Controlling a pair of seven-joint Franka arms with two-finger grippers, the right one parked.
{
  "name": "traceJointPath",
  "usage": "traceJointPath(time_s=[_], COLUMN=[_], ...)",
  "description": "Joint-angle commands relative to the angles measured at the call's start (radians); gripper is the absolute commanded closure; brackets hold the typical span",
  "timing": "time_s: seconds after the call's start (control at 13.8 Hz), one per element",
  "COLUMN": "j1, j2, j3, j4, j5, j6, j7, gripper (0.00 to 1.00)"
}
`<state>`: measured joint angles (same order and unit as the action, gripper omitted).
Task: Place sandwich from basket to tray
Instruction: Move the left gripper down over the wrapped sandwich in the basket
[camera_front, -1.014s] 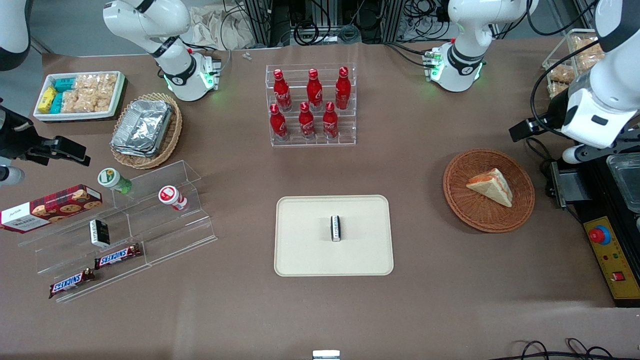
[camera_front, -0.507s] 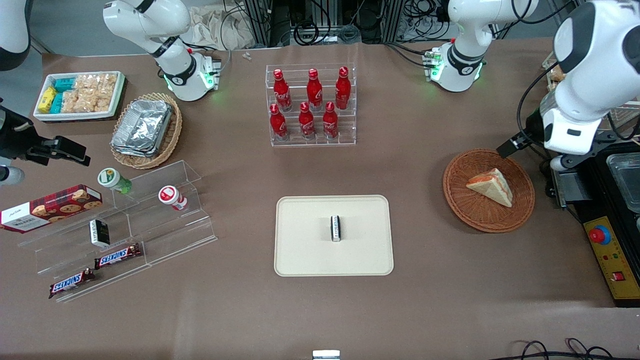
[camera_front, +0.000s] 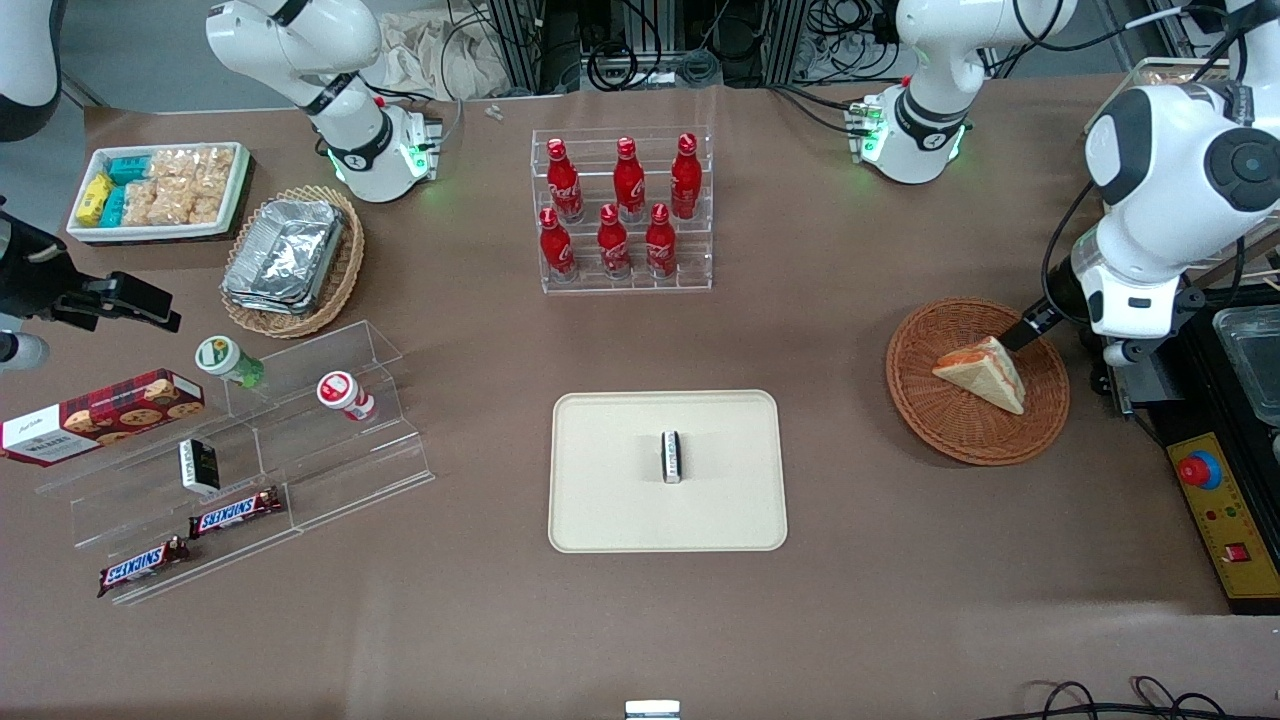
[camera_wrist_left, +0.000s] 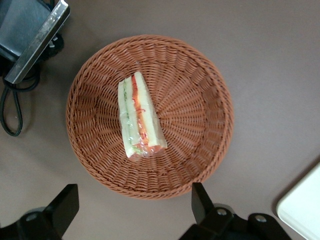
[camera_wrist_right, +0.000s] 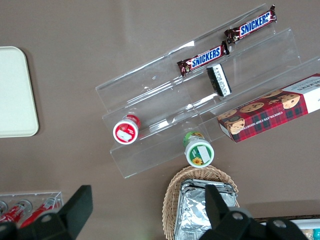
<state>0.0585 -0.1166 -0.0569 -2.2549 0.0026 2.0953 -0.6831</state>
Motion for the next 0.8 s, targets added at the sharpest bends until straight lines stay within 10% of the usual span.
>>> traceJointPath(time_s=[0.0, 0.72], j1=[0.003, -0.006], j2=[0.015, 0.245], j3=[0.028, 0.031], j4=[-0.064, -0.101], j5=[-0.006, -0.013], j6=[0.090, 0.328], j7=[-0.074, -0.222], gripper=[0.00, 0.00])
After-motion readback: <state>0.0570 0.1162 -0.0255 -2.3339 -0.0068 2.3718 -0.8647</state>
